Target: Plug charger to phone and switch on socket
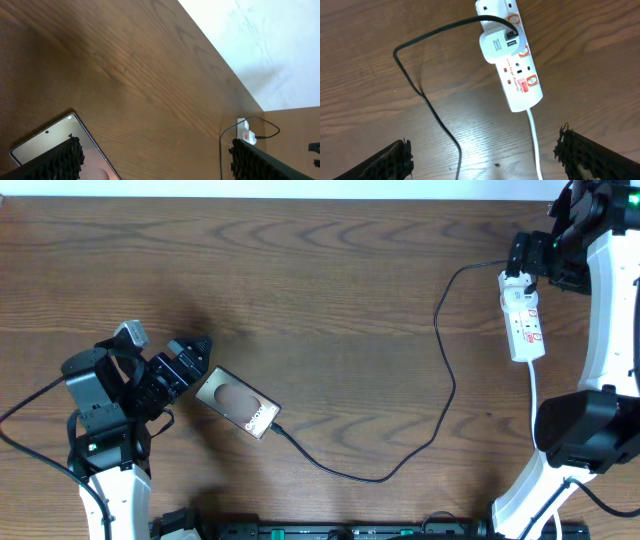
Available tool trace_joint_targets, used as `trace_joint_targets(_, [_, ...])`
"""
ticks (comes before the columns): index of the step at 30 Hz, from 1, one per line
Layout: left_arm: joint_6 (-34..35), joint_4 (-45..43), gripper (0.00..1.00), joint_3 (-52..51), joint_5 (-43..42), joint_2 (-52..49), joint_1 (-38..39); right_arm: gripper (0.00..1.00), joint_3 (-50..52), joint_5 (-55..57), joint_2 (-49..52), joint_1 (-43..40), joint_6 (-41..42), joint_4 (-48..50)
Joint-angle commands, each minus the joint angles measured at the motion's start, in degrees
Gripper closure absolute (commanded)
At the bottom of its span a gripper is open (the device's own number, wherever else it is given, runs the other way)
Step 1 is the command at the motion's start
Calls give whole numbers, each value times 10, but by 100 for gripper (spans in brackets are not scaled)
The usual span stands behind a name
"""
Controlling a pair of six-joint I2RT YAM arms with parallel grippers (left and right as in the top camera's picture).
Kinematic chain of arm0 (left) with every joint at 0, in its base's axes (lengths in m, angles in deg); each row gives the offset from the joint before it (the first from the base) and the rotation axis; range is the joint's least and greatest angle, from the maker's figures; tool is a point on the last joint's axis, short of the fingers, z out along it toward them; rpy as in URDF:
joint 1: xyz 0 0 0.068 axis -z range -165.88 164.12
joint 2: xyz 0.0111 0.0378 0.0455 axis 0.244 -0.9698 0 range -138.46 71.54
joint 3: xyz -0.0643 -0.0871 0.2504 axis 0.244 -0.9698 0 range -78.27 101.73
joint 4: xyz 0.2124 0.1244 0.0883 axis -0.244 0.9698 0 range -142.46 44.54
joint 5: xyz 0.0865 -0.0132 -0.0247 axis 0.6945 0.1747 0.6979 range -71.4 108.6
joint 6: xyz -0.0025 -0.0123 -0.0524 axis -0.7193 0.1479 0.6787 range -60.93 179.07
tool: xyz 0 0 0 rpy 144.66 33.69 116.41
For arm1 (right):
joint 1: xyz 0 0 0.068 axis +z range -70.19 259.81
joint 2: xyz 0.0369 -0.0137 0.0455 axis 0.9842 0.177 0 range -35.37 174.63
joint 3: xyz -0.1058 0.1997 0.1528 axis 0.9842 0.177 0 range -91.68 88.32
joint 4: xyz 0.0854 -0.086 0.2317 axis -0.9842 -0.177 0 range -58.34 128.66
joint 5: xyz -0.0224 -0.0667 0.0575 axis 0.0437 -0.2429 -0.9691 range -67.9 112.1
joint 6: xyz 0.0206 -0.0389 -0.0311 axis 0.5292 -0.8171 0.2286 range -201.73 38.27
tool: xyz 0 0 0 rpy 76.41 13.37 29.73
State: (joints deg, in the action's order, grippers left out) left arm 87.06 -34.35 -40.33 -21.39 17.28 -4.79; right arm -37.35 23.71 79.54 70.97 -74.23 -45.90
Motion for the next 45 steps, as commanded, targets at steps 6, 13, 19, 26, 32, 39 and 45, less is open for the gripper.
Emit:
trace_joint_targets(6, [-14, 0, 9, 9, -5, 0, 0, 3, -10, 1, -3, -41, -45, 18])
trace_joint_targets(13, [-14, 0, 9, 9, -5, 0, 0, 1, -9, -51, -2, -88, -126, 48])
trace_joint_targets(19, [-14, 0, 9, 9, -5, 0, 0, 1, 9, -108, -2, -118, -186, 83])
trace_joint_targets(26, [-14, 0, 9, 9, -5, 0, 0, 1, 86, -141, -2, -121, -245, 137])
trace_joint_targets(32, [-14, 0, 9, 9, -5, 0, 0, 1, 172, -155, -1, -121, -237, 216])
trace_joint_targets(39, [-14, 0, 9, 9, -5, 0, 0, 1, 259, -159, 0, -121, -209, 315])
trace_joint_targets(45, [-14, 0, 9, 9, -5, 0, 0, 1, 295, -169, 15, -121, -183, 361])
